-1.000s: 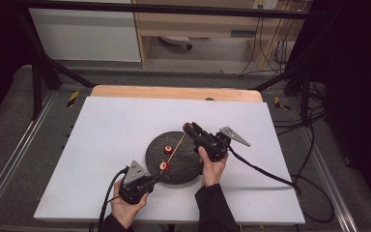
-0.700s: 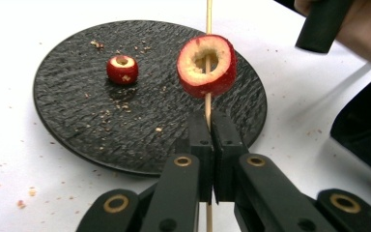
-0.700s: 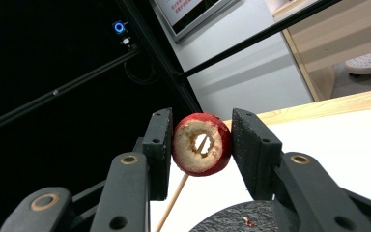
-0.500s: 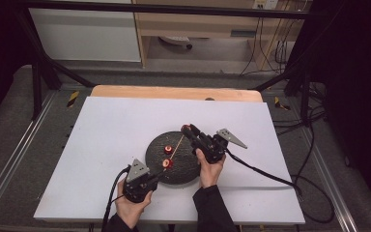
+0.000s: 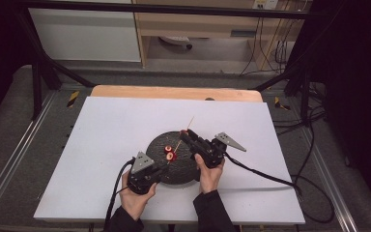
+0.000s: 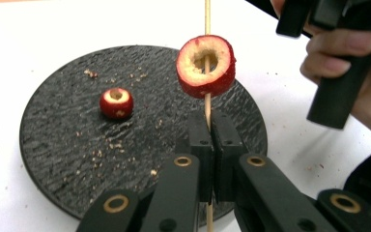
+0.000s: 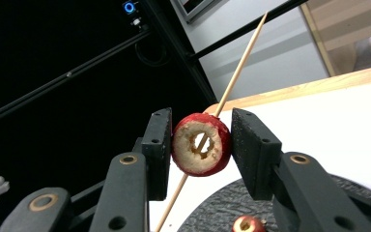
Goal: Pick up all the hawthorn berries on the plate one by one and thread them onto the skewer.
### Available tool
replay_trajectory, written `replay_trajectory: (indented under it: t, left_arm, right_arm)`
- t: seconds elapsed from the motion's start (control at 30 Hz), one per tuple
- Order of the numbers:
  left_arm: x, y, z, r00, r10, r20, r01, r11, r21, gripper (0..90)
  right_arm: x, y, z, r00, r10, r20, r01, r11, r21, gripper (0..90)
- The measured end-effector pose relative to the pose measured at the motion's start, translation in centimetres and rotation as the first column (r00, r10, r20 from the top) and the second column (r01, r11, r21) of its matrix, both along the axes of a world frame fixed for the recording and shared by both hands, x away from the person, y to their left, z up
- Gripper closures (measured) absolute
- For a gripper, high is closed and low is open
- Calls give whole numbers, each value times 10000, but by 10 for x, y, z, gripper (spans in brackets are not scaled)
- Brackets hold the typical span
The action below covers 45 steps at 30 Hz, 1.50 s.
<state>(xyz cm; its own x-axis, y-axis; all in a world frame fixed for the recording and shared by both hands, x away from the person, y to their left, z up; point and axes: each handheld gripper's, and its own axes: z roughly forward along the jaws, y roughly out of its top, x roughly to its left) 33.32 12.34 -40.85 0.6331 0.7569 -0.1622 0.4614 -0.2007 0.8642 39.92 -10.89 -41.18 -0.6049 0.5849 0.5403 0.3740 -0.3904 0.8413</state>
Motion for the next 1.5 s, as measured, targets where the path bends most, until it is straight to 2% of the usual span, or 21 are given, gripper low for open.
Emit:
replay_trajectory:
  t: [0.37, 0.7, 0.87, 1.03, 1.23, 1.33, 1.5]
  left_arm:
    - [6, -4, 2, 9998, -203, 77, 203, 9998, 17, 882]
    - [7, 0, 0, 9990, -420, 119, 419, 9991, 99, 881]
    - [6, 9, -1, 9993, -355, 153, 352, 9992, 198, 881]
    - [6, 22, -4, 9994, -343, 39, 342, 9988, 356, 881]
    - [4, 39, -8, 9991, -421, -11, 421, 9973, 604, 880]
    - [1, 48, -9, 9985, -547, 18, 544, 9953, 796, 879]
    - [-4, 67, -12, 9984, -567, -47, 568, 9934, 994, 879]
  right_arm:
    - [-10, 3, -5, 9992, 370, -152, -374, 9989, -276, 608]
    - [-10, 2, -6, 9974, 626, -357, -645, 9965, -529, 599]
    - [-11, -3, -1, 9968, 663, -449, -695, 9950, -722, 518]
    - [-11, -12, 2, 9956, 736, -585, -806, 9887, -1265, 383]
    - [-10, -19, 2, 9936, 846, -750, -989, 9720, -2133, 188]
    - [-9, -20, 2, 9913, 936, -927, -1142, 9611, -2516, 135]
    - [-9, -24, 1, 9871, 1171, -1095, -1479, 9288, -3397, 71]
